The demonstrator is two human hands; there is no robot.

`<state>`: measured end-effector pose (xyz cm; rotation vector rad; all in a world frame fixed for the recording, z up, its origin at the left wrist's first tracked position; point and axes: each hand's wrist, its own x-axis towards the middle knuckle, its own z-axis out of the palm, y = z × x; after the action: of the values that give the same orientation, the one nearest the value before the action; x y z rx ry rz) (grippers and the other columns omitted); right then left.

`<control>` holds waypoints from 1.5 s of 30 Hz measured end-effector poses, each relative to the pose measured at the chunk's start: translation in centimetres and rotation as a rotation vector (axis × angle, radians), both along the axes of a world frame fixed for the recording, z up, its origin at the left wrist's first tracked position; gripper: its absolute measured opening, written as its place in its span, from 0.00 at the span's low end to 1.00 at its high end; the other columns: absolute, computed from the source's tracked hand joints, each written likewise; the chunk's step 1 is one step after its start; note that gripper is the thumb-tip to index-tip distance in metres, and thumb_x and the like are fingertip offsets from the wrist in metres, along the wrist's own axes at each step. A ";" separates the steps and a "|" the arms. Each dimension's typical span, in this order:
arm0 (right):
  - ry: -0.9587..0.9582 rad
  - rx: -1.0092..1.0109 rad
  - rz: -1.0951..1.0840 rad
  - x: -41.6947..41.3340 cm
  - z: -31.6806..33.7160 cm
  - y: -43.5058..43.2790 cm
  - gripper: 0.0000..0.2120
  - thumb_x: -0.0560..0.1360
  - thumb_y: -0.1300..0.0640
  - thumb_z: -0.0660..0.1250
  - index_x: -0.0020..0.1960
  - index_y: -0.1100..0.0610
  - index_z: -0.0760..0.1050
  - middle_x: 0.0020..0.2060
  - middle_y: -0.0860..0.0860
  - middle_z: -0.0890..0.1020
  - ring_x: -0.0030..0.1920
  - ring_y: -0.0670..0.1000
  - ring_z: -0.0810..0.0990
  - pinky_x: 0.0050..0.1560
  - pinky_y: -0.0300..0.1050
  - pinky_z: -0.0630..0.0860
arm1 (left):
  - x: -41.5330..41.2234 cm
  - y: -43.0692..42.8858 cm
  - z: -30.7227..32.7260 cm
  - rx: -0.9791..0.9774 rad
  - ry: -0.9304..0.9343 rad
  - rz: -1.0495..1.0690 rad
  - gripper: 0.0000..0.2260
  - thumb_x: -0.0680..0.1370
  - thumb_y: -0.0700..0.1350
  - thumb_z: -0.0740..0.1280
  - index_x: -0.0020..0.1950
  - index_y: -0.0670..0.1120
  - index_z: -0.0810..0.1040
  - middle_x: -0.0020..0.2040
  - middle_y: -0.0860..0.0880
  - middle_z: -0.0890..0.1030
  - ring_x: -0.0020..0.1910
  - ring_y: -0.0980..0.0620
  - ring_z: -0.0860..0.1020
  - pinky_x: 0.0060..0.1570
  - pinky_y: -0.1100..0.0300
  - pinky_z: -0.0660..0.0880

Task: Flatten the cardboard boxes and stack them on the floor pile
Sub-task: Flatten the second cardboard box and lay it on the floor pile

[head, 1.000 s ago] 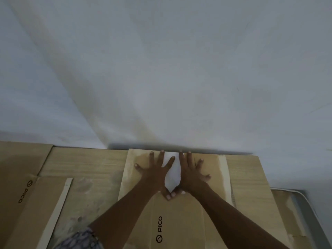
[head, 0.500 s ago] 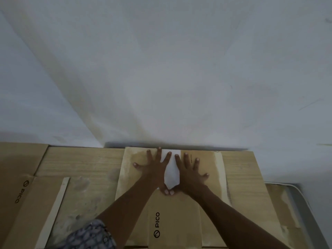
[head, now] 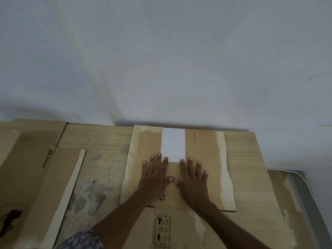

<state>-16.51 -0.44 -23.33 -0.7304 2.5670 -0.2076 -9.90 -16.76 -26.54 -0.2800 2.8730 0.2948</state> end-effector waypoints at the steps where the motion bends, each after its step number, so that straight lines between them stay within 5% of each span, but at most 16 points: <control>1: 0.026 0.016 0.033 2.5 -0.5 1.2 0.38 0.79 0.35 0.48 0.77 0.51 0.31 0.76 0.56 0.32 0.75 0.63 0.32 0.73 0.67 0.35 | 0.0 0.2 0.1 0.005 -0.032 0.005 0.34 0.81 0.65 0.46 0.79 0.44 0.58 0.79 0.39 0.57 0.77 0.36 0.55 0.73 0.36 0.55; 5: 0.103 0.056 0.041 7.2 -2.1 3.6 0.35 0.79 0.34 0.45 0.79 0.51 0.46 0.78 0.59 0.50 0.77 0.64 0.49 0.70 0.73 0.47 | -0.3 1.1 1.7 0.017 -0.082 0.060 0.33 0.81 0.62 0.47 0.81 0.44 0.46 0.80 0.40 0.46 0.78 0.36 0.46 0.73 0.37 0.46; 7: 0.121 0.045 0.030 6.9 -2.2 3.6 0.34 0.79 0.33 0.43 0.79 0.50 0.43 0.79 0.59 0.46 0.78 0.64 0.44 0.70 0.71 0.44 | 0.3 2.4 2.8 -0.022 -0.141 0.079 0.32 0.83 0.58 0.50 0.80 0.44 0.39 0.80 0.39 0.39 0.78 0.36 0.41 0.74 0.38 0.44; 10: 0.123 0.077 0.050 6.9 -2.1 3.5 0.36 0.78 0.31 0.38 0.79 0.49 0.38 0.78 0.59 0.38 0.77 0.63 0.37 0.70 0.70 0.35 | 5.0 5.2 3.5 0.008 -0.145 0.084 0.30 0.84 0.53 0.51 0.80 0.43 0.42 0.80 0.39 0.40 0.78 0.35 0.43 0.74 0.37 0.46; 15: 0.050 0.117 -0.013 8.5 -0.7 2.5 0.39 0.70 0.30 0.27 0.76 0.48 0.28 0.75 0.57 0.30 0.75 0.63 0.31 0.71 0.70 0.35 | 14.2 7.7 1.9 0.026 -0.123 0.000 0.32 0.76 0.60 0.55 0.75 0.44 0.65 0.74 0.38 0.67 0.71 0.33 0.68 0.64 0.30 0.63; 17: 0.020 0.092 -0.012 11.1 -0.6 3.3 0.43 0.66 0.29 0.20 0.76 0.49 0.27 0.73 0.57 0.27 0.75 0.64 0.30 0.71 0.71 0.37 | 15.0 8.0 1.3 0.020 -0.135 0.014 0.32 0.77 0.61 0.53 0.77 0.45 0.62 0.77 0.40 0.63 0.73 0.33 0.65 0.63 0.27 0.61; 19: 0.010 0.078 0.013 15.2 -1.0 5.5 0.45 0.62 0.31 0.15 0.75 0.49 0.26 0.70 0.56 0.23 0.74 0.63 0.28 0.70 0.72 0.35 | 14.8 8.0 1.4 -0.013 -0.139 -0.008 0.31 0.81 0.60 0.51 0.80 0.47 0.50 0.80 0.42 0.47 0.78 0.34 0.52 0.68 0.26 0.52; 21: -0.041 0.121 0.009 19.3 -1.8 8.0 0.41 0.67 0.28 0.24 0.75 0.47 0.26 0.71 0.55 0.24 0.73 0.61 0.25 0.66 0.72 0.28 | 14.5 7.8 2.2 -0.017 -0.157 -0.007 0.32 0.82 0.60 0.51 0.80 0.49 0.40 0.80 0.45 0.38 0.78 0.36 0.42 0.70 0.29 0.44; 24: -0.020 0.154 -0.015 21.3 -1.7 9.5 0.39 0.73 0.26 0.37 0.76 0.45 0.28 0.74 0.57 0.27 0.73 0.62 0.25 0.63 0.71 0.24 | 15.0 7.8 3.2 -0.008 -0.160 -0.042 0.31 0.83 0.56 0.52 0.80 0.48 0.41 0.80 0.41 0.39 0.78 0.35 0.41 0.72 0.32 0.45; 29: -0.127 0.157 0.031 20.4 -0.5 8.9 0.50 0.55 0.22 0.19 0.71 0.46 0.19 0.68 0.57 0.19 0.70 0.62 0.21 0.61 0.73 0.25 | 22.9 10.6 1.7 0.007 -0.118 -0.121 0.29 0.77 0.58 0.54 0.76 0.46 0.63 0.75 0.38 0.65 0.72 0.33 0.66 0.61 0.25 0.64; 35: -0.077 0.146 -0.013 22.2 0.2 13.8 0.55 0.63 0.17 0.46 0.74 0.46 0.24 0.70 0.53 0.21 0.71 0.58 0.21 0.64 0.74 0.28 | 26.5 10.1 0.6 0.047 -0.117 -0.202 0.49 0.66 0.81 0.49 0.80 0.53 0.54 0.80 0.44 0.54 0.77 0.37 0.50 0.68 0.31 0.43; 38: -0.120 0.193 -0.006 22.5 0.2 14.5 0.59 0.61 0.16 0.50 0.72 0.47 0.20 0.68 0.54 0.18 0.68 0.60 0.18 0.61 0.78 0.26 | 26.2 10.5 0.9 0.047 -0.147 -0.180 0.53 0.62 0.83 0.51 0.80 0.54 0.56 0.80 0.44 0.57 0.77 0.36 0.54 0.67 0.29 0.46; 42: -0.203 0.155 0.078 22.0 0.8 14.8 0.65 0.57 0.17 0.58 0.70 0.47 0.18 0.66 0.55 0.16 0.65 0.61 0.14 0.61 0.79 0.27 | 26.0 10.3 1.7 0.002 -0.170 -0.180 0.51 0.61 0.80 0.57 0.77 0.53 0.61 0.77 0.44 0.64 0.73 0.35 0.66 0.63 0.26 0.63; 45: -0.172 0.150 0.128 23.1 0.6 16.0 0.66 0.56 0.16 0.59 0.71 0.45 0.19 0.67 0.56 0.17 0.65 0.61 0.15 0.62 0.76 0.26 | 25.0 10.2 3.2 -0.053 -0.150 -0.240 0.49 0.65 0.77 0.61 0.79 0.54 0.51 0.80 0.44 0.53 0.77 0.35 0.57 0.67 0.27 0.56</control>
<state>6.57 15.56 -22.69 -0.7808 2.3349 -0.0346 15.09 -6.58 -23.36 0.0335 2.7319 0.1468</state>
